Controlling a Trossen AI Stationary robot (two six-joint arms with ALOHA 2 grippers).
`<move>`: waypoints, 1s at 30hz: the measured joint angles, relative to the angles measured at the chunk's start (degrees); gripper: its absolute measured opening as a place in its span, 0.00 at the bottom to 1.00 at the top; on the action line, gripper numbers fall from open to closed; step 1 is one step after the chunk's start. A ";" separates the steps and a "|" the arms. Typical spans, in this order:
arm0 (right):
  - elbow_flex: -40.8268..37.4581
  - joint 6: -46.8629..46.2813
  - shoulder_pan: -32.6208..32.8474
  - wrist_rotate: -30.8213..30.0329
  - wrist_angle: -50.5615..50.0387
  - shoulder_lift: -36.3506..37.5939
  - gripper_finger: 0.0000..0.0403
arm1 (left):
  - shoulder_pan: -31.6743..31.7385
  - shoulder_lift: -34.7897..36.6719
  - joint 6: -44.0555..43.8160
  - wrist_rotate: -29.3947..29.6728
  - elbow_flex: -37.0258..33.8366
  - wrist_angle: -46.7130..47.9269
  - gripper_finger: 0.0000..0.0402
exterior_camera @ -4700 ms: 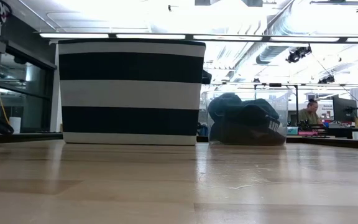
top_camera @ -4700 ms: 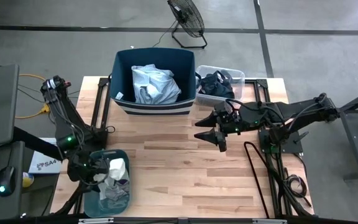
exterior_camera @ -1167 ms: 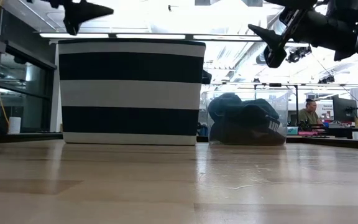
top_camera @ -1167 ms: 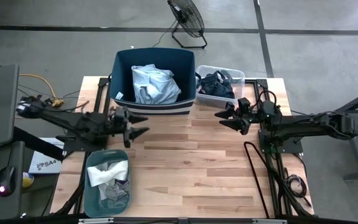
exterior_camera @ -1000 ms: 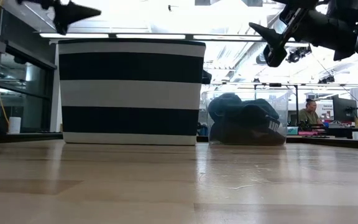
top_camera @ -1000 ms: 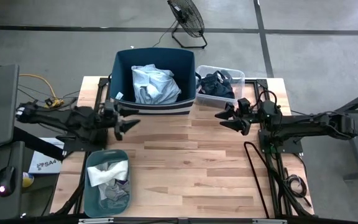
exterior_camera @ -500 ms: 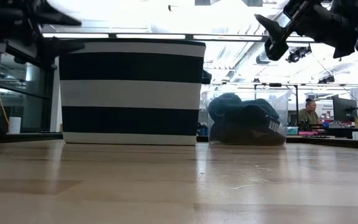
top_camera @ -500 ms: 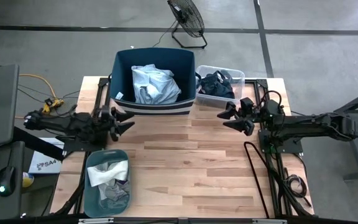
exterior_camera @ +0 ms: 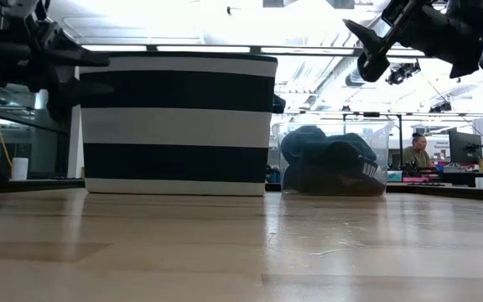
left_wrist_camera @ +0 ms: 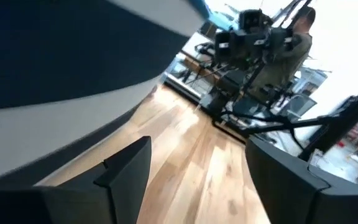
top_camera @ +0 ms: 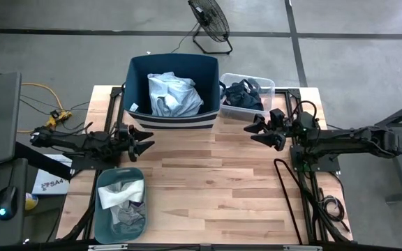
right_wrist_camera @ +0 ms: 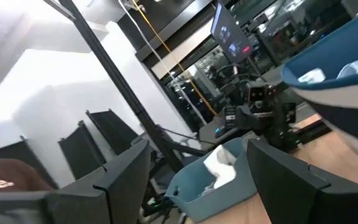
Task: Pick & Place Cloths
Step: Return to Home Position
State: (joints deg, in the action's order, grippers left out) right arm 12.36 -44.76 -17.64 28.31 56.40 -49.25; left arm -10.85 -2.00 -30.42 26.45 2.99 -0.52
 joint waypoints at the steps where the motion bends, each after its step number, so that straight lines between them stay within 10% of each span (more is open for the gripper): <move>1: 0.00 0.64 0.02 -0.37 0.00 0.00 0.64 | 0.00 0.32 -0.17 0.01 -0.57 -0.64 0.64; 21: -3.05 7.15 3.36 -5.41 1.08 2.65 0.64 | -0.02 0.31 0.16 7.82 -1.30 -2.39 0.64; 30: -11.86 8.80 8.75 -17.49 0.15 12.94 0.64 | -0.02 0.31 0.12 7.79 -1.30 -2.40 0.64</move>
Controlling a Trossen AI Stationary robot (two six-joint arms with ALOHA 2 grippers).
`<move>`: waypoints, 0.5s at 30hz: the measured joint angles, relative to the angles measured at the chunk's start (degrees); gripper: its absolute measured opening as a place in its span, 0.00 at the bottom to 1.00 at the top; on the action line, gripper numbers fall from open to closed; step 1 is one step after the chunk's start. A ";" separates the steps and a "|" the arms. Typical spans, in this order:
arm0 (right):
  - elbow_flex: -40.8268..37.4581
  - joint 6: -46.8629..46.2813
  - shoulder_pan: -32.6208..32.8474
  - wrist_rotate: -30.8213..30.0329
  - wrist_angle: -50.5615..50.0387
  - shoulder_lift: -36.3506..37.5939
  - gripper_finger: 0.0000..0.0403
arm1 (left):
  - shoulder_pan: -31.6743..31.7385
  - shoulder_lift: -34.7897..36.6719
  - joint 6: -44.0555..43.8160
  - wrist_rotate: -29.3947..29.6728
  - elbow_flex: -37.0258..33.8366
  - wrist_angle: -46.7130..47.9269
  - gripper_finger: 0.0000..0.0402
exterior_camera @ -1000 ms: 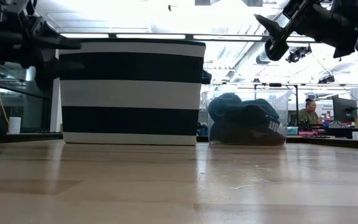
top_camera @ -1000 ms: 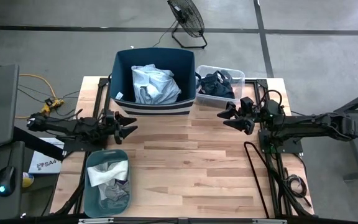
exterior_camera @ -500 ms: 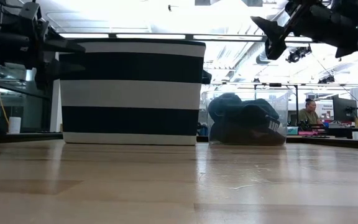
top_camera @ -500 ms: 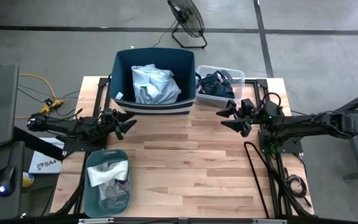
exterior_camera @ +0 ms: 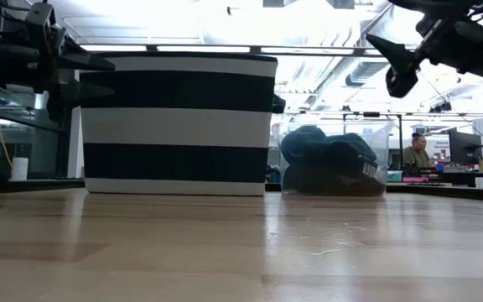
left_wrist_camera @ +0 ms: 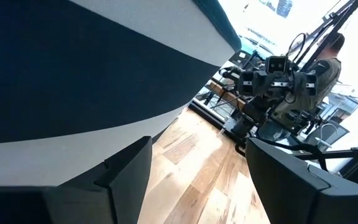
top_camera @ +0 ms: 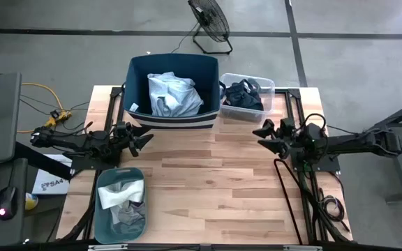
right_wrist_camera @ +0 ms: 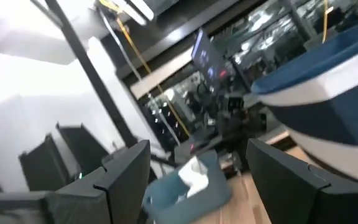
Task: Pick & Place Cloths
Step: Return to Home Position
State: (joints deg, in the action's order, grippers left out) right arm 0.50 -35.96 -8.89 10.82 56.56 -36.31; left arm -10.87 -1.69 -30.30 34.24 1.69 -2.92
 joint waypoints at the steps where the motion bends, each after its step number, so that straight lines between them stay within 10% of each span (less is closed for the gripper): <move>1: -0.01 0.47 0.51 0.16 -1.11 0.81 0.64 | 0.00 0.00 0.00 0.00 0.00 0.00 0.64; 15: -0.03 6.52 -0.28 2.11 -39.87 25.24 0.64 | 0.00 0.00 0.24 -0.04 -0.02 0.37 0.64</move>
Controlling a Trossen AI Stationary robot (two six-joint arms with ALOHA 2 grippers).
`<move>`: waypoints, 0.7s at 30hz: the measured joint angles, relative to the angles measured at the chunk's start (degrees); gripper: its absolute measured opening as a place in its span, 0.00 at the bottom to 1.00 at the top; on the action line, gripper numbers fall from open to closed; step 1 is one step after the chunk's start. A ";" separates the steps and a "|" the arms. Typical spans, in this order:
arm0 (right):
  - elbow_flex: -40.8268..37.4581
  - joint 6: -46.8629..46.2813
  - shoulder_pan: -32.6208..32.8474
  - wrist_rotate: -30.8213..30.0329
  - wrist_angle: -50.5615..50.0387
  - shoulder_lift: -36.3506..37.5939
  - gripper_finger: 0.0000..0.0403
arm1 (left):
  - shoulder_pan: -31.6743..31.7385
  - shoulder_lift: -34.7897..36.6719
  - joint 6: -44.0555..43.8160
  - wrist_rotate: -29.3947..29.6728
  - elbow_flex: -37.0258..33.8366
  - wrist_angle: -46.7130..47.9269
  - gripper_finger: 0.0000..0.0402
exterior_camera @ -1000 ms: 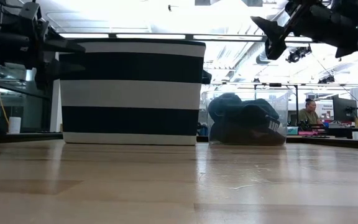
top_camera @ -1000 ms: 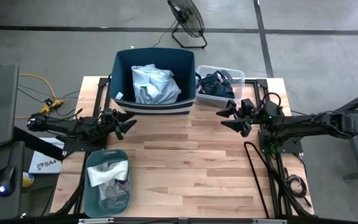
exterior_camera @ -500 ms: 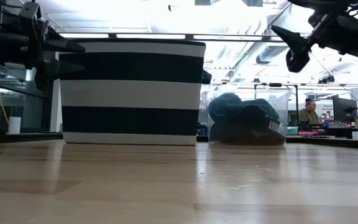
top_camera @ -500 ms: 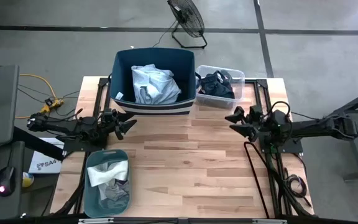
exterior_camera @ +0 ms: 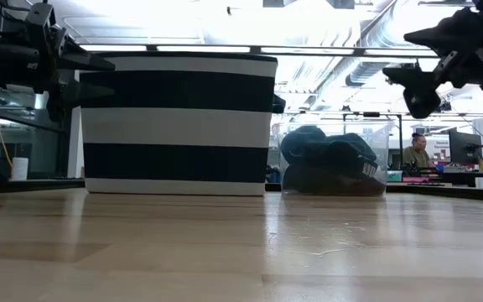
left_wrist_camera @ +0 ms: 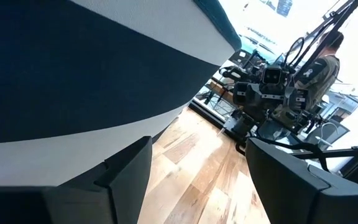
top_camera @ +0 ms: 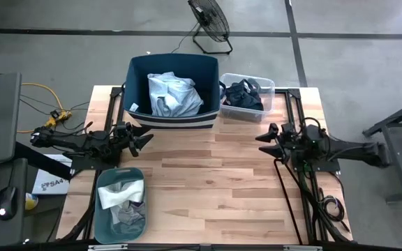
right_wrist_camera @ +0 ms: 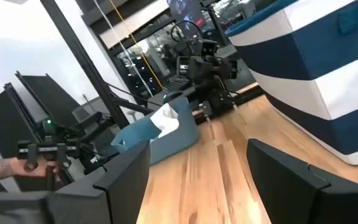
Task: Pick & Place Cloths
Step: Return to Home Position
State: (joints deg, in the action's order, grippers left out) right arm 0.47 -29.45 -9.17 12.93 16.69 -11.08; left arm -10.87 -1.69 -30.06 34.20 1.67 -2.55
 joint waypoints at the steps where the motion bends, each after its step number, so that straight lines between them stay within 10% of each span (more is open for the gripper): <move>1: 0.00 0.21 0.00 0.01 -2.34 2.19 0.64 | 0.00 0.00 0.02 -0.02 0.00 -0.04 0.64; 21: -0.07 10.67 0.01 1.98 -13.21 10.18 0.64 | 0.00 0.02 20.32 -2.12 -0.02 -0.69 0.64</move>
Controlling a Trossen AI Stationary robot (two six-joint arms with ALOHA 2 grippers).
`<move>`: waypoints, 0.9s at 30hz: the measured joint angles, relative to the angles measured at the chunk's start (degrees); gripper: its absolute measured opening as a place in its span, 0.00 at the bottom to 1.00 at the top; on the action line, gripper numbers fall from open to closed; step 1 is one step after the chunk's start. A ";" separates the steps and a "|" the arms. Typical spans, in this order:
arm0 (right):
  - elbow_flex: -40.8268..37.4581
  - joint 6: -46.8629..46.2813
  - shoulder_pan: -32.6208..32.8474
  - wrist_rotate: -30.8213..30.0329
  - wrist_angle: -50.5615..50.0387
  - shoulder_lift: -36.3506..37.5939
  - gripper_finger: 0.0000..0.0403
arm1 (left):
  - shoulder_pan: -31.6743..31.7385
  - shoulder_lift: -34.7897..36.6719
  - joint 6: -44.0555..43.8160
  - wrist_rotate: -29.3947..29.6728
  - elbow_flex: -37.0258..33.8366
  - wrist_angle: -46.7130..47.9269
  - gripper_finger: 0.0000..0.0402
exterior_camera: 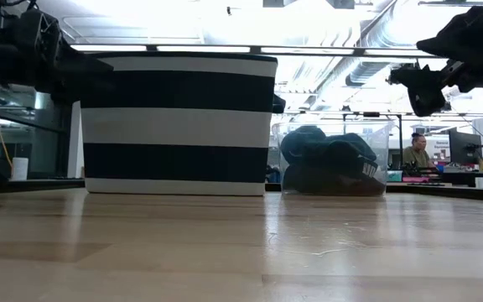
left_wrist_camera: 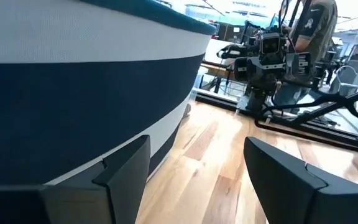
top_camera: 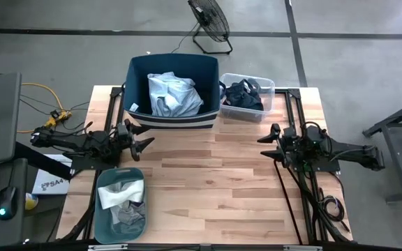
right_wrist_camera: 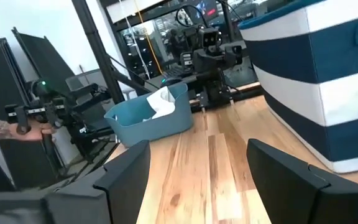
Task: Pick & Place Cloths
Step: Return to Home Position
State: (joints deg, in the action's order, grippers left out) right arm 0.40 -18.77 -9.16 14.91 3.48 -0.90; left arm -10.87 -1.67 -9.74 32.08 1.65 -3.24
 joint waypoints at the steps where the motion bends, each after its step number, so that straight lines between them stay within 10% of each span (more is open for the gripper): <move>1: 0.00 0.55 0.01 0.08 -0.03 0.01 0.64 | 0.00 -0.02 0.05 -0.12 0.00 -0.01 0.64; 27: -0.04 -4.98 0.03 -8.78 0.03 0.10 0.64 | 0.04 -0.01 9.85 -21.81 0.00 1.88 0.64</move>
State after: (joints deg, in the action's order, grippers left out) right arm 0.36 -23.75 -9.13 6.12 3.51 -0.80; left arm -10.83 -1.68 0.11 10.27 1.65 -1.36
